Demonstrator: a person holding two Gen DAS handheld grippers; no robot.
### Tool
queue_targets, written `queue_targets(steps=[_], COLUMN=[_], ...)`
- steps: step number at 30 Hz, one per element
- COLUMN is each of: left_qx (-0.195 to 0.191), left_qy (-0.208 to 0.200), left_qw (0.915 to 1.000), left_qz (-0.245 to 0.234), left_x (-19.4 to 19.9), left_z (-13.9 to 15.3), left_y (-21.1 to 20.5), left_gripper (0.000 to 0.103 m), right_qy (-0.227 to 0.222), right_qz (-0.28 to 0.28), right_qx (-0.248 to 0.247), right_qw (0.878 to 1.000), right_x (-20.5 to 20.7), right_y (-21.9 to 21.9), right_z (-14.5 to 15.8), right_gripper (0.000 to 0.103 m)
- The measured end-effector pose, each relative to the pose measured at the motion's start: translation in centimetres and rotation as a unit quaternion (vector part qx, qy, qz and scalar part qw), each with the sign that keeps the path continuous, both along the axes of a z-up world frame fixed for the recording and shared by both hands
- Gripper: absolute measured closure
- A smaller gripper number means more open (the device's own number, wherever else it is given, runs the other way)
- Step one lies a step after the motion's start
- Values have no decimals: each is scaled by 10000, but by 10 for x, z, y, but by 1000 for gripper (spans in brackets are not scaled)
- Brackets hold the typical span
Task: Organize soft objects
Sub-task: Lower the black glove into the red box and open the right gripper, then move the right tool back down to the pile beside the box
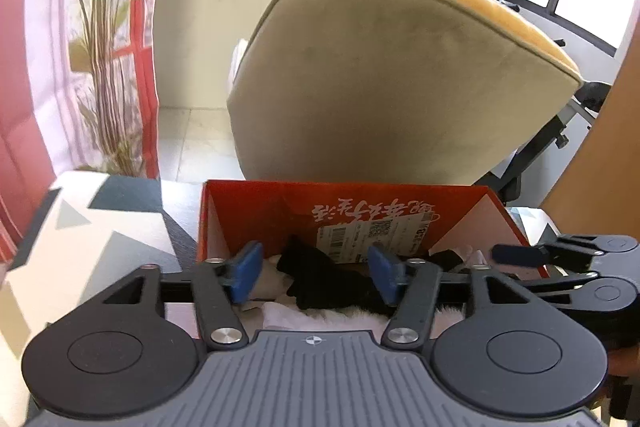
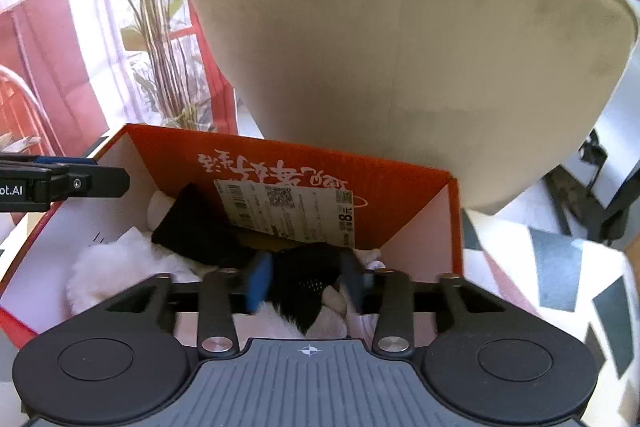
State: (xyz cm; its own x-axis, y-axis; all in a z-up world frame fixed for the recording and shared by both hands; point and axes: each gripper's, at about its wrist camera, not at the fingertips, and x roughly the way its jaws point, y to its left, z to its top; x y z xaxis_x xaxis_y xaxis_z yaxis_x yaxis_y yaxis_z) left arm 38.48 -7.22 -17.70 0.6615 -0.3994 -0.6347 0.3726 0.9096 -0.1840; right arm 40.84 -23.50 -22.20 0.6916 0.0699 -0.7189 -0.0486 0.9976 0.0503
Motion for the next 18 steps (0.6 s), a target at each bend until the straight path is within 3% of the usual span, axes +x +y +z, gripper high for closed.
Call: queue_targets(steps=[2, 5, 8, 11, 18], left_qx=[47, 34, 25, 96, 193], left_qy=[-111, -287, -418, -465, -646], left_qw=[9999, 9996, 9991, 9989, 9975], left_qz=[-21, -77, -73, -2, 197], left_x=[-11, -30, -50, -68, -111], left_z=[6, 16, 23, 27, 32], left_y=[2, 6, 13, 20, 43], left_gripper=[26, 9, 0, 0, 0], right_qy=[-112, -260, -449, -852, -1234], right_qz=[-14, -65, -121, -150, -371], right_qx=[1, 51, 132, 120, 341], right_qw=[9999, 9996, 9988, 9962, 9911], right_x=[-11, -30, -50, -77, -132], right_y=[0, -2, -5, -7, -12], right_z=[7, 18, 27, 34, 42], right_gripper=[33, 18, 0, 0, 0])
